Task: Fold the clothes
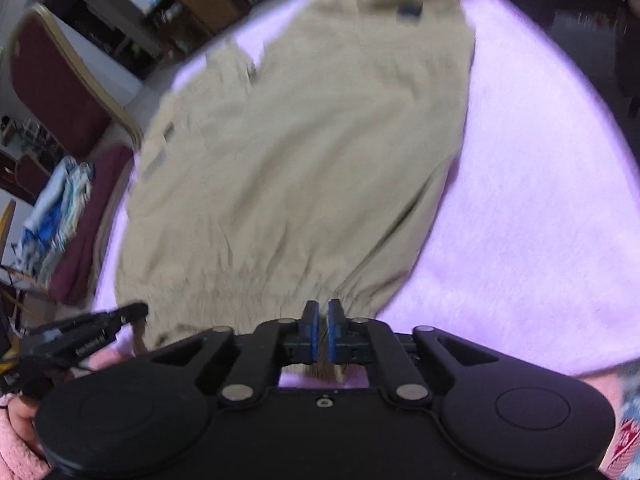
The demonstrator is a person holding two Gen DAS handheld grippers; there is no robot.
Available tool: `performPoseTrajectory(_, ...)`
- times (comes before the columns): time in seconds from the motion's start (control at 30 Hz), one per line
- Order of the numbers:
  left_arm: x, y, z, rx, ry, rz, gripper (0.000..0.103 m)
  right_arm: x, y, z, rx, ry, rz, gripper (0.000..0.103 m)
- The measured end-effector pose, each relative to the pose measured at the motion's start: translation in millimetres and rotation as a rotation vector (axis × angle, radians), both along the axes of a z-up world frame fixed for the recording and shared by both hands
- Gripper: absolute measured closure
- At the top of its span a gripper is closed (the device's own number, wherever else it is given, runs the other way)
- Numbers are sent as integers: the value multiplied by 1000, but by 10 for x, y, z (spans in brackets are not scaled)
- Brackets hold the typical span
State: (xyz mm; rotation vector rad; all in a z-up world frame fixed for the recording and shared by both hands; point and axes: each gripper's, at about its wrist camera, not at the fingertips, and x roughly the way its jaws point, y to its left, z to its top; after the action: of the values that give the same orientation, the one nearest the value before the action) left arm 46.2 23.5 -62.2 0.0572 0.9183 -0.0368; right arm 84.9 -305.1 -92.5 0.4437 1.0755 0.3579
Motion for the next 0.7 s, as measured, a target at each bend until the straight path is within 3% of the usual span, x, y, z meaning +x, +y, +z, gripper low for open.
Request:
performPoseTrajectory(0.1, 79, -260, 309, -17, -104, -72, 87, -1, -292, 446, 55, -112, -66, 83)
performPoseTrajectory(0.17, 183, -499, 453, -29, -155, -131, 68, -10, -514, 743, 70, -188, -120, 69)
performPoseTrajectory(0.3, 486, -1106, 412, -76, -124, -269, 57, -120, -968, 1119, 126, -276, -232, 58)
performPoseTrajectory(0.4, 633, -1612, 229, -48, -76, -355, 52, -243, -1265, 1237, 166, -306, -313, 50)
performPoseTrajectory(0.57, 758, -2314, -101, 49, -15, -480, 39, -343, -1571, 1122, 232, -291, -401, 45)
performPoseTrajectory(0.7, 837, -2563, -335, 151, 12, -488, 39, -340, -1707, 969, 260, -264, -443, 43)
